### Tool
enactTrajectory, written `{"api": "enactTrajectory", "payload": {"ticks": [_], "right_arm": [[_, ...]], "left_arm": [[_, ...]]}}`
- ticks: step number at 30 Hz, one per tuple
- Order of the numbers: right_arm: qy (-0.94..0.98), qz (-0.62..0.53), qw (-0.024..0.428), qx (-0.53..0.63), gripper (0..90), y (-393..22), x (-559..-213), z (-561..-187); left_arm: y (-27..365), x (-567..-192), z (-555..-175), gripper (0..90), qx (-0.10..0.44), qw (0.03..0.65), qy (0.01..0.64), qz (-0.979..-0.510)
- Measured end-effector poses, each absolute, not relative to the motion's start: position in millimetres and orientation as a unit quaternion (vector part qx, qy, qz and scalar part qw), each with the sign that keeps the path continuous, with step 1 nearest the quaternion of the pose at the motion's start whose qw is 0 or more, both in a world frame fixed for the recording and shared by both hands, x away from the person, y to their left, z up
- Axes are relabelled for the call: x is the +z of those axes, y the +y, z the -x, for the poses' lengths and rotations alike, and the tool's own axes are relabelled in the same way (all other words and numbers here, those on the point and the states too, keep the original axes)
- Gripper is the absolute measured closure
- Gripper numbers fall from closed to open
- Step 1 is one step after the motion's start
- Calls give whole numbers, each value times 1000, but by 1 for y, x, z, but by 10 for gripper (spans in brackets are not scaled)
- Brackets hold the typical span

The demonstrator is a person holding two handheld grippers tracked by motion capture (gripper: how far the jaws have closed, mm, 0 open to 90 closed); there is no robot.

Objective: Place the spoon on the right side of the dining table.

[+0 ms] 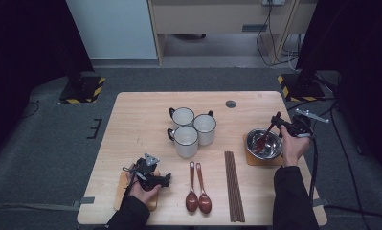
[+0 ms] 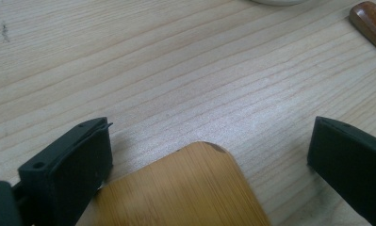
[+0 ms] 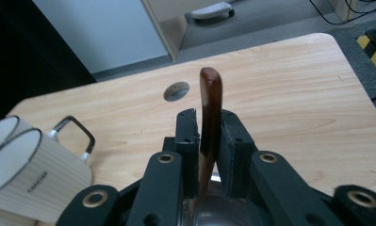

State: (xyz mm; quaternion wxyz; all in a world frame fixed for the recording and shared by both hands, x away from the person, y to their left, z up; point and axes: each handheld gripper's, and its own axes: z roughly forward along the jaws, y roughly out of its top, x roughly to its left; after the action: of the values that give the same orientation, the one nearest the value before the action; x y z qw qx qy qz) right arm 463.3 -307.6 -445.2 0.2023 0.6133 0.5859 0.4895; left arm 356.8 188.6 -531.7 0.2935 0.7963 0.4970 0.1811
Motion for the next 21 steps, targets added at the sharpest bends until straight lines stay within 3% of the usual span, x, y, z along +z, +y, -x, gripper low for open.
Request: {"api": "enactTrajectory", "payload": {"ticks": [8, 21], "right_arm": [[592, -614, 203, 482, 724, -313, -453, -457], [607, -608, 203, 470, 513, -324, -465, -440]], "left_arm": [[189, -532, -357, 0, 181, 293, 497, -796], [189, -532, -357, 0, 181, 293, 497, -796]]}}
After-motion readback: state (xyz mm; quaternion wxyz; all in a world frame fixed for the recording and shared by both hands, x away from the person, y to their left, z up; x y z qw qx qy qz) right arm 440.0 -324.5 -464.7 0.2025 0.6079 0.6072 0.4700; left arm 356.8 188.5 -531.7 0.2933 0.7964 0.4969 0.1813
